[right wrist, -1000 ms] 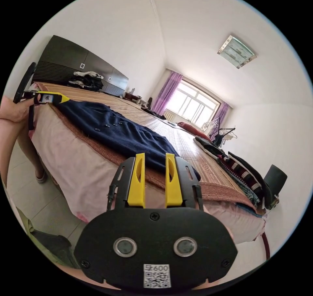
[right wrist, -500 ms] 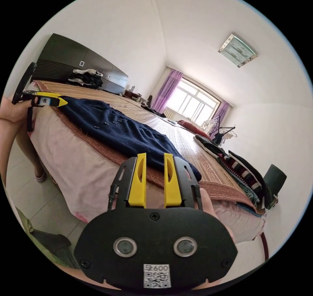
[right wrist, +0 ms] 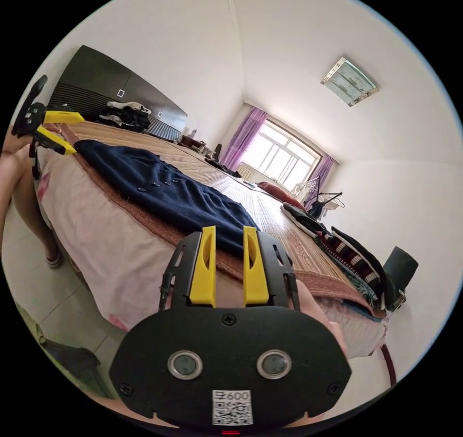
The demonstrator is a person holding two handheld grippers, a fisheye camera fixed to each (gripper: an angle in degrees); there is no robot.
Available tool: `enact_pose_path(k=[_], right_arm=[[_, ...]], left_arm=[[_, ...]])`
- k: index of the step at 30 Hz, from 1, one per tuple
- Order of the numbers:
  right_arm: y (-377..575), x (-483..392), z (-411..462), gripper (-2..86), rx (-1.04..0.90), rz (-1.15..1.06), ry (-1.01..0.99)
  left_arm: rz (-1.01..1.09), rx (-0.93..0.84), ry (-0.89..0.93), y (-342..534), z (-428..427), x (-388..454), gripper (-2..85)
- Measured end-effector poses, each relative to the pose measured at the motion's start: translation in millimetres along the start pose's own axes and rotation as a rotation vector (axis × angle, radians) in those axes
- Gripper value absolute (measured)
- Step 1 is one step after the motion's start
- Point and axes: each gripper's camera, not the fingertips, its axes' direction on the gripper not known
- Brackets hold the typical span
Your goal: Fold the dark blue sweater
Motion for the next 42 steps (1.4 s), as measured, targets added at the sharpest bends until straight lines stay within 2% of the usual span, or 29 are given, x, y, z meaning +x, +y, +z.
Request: enact_pose_path(k=[1,4,10,13,16,21,24,38,42], right_arm=[[-2,5,-2,5.2,0.016,0.038,0.019],[-2,11,-5,4.2,0.014,0.052,0.050],[0,19,-16,3.6,0.019,0.089,0.049],[-1,26,-17,3.7,0.015,0.129,0.046],[-1,27,-19,4.0,0.010,0.136,0.036],[-4,19,-19,4.9,0.008,0.093,0.019],[-6,15,-18,5.5,-0.003,0.075,0.033],[-21,-7,-14,6.8,-0.034,0.010,0.034],[-25,-10,-16,7.2,-0.027,0.008,0.033]], left_arm=[[0.124,-0.013,-0.022,-16,-8,6,21.9],[0.292,-0.077,-0.004,-53,-17,12,21.8],[0.499,-0.075,-0.018,-110,-41,18,21.1],[0.666,-0.063,-0.125,-140,-71,42,20.0],[0.698,-0.020,-0.154,-157,-93,47,18.6],[0.690,-0.081,-0.148,-179,-103,45,18.0],[0.812,-0.038,-0.240,-173,-104,60,17.8],[0.834,-0.075,-0.213,-191,-126,74,17.1],[0.848,-0.101,-0.166,-192,-122,76,14.5]])
